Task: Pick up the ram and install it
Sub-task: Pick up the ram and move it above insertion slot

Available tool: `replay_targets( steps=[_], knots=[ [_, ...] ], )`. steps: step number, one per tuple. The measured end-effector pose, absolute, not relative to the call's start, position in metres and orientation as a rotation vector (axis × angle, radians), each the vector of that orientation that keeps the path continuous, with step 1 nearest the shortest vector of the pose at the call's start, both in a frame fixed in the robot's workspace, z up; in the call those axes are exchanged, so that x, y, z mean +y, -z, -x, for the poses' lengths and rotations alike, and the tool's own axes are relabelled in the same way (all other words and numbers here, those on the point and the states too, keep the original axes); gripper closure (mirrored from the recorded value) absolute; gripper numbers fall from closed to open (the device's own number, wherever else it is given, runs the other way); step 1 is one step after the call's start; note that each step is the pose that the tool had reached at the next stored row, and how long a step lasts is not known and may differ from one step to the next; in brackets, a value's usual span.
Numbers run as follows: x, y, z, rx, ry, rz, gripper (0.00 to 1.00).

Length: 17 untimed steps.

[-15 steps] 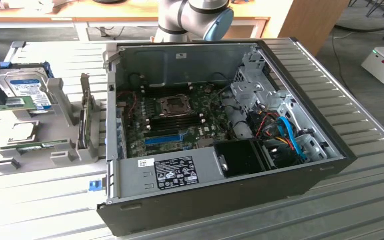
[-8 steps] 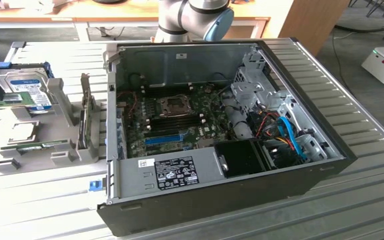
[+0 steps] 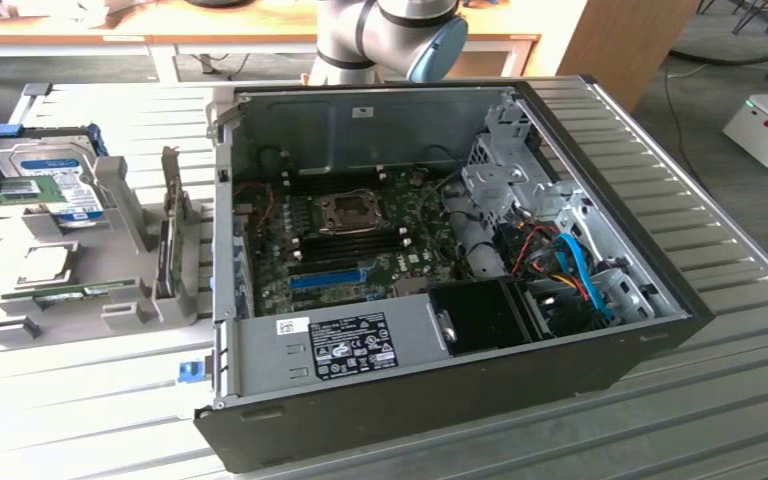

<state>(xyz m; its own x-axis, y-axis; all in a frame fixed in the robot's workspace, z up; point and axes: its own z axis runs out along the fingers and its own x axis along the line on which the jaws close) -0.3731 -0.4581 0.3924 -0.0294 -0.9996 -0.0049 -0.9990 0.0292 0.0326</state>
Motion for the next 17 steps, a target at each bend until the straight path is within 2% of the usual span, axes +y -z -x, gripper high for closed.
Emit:
replay_targets(
  steps=[17],
  knots=[
    [-0.458, -0.393, 0.362, -2.24, 0.042, -2.175, 0.88]
  ],
)
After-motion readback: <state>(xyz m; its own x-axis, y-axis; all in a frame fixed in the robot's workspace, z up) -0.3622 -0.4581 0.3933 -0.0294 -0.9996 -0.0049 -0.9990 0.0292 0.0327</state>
